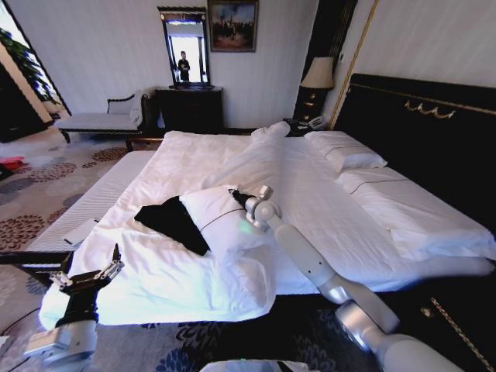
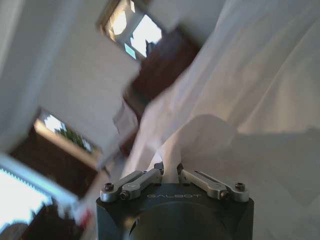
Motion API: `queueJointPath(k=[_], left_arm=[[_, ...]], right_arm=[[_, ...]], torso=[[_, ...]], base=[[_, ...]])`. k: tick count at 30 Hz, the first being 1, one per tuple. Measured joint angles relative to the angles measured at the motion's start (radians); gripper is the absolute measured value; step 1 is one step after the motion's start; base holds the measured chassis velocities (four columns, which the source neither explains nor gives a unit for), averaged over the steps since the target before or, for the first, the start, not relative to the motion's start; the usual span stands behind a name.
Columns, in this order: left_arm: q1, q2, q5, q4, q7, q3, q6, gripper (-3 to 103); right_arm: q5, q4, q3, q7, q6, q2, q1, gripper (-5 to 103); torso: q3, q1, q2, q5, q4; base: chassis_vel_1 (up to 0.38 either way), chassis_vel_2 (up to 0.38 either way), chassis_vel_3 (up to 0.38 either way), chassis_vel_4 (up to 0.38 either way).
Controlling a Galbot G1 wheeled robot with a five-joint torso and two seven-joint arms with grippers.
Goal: Fold the clothes on the bed.
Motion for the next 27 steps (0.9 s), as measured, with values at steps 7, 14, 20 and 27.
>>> queueJointPath(k=[7, 14, 20, 27], left_arm=[[-0.027, 0.021, -0.005, 0.021, 0.0, 0.028, 0.003, 100], [-0.065, 0.047, -0.018, 0.036, 0.001, 0.061, 0.009, 100], [-0.082, 0.068, -0.046, 0.036, 0.001, 0.065, 0.011, 100], [-0.118, 0.088, -0.073, 0.036, 0.001, 0.088, 0.024, 100]], right_arm=[[-0.049, 0.187, 0.161, -0.096, 0.155, -0.085, -0.198, 1], [-0.12, 0.345, 0.41, -0.12, 0.251, -0.139, -0.433, 1], [-0.154, 0.462, 0.554, -0.116, 0.282, -0.149, -0.572, 1], [-0.21, 0.629, 0.75, -0.102, 0.297, -0.021, -0.812, 1]], torso=[[0.0, 0.0, 0.0, 0.0001, -0.0003], [0.0, 0.0, 0.0, 0.0, 0.0001], [0.0, 0.0, 0.0, -0.0001, 0.0001], [0.0, 0.0, 0.0, -0.0001, 0.0001]], base=[[0.0, 0.0, 0.0, 0.0], [0.0, 0.0, 0.0, 0.0], [0.0, 0.0, 0.0, 0.0], [0.0, 0.0, 0.0, 0.0]])
